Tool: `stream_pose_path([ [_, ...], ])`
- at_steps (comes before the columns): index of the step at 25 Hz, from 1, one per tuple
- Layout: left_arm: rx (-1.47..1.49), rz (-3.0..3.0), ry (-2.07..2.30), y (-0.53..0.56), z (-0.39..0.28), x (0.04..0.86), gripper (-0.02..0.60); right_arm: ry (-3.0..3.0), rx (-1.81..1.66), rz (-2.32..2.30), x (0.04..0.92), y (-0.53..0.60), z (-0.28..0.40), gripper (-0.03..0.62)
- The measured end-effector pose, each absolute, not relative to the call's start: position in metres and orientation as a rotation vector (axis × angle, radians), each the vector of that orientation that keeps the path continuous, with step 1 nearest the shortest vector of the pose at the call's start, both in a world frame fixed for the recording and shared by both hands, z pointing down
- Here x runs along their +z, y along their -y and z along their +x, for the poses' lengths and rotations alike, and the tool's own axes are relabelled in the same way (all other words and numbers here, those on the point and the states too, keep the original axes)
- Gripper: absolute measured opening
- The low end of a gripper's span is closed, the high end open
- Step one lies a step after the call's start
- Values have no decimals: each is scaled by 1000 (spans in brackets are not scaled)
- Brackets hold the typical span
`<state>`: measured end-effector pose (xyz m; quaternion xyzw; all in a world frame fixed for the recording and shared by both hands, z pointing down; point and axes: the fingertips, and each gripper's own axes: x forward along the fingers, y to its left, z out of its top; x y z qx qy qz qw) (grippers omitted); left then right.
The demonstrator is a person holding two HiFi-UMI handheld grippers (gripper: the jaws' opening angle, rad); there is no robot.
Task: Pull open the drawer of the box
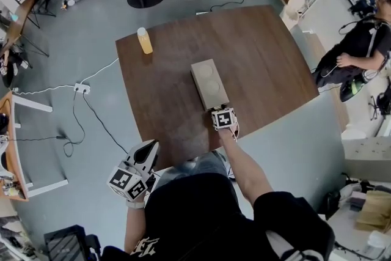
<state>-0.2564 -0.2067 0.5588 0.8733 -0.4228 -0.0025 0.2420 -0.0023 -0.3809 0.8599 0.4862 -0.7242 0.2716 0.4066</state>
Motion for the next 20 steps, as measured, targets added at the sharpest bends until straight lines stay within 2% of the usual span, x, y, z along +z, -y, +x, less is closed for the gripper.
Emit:
stream_pose_path([
  [14, -22, 2356, 1182, 211, -257, 561, 6, 1815, 825, 1119, 865, 377, -2, 181],
  [20, -17, 2384, 1157, 214, -243, 556, 6, 1829, 832, 1118, 860, 380, -3, 161],
])
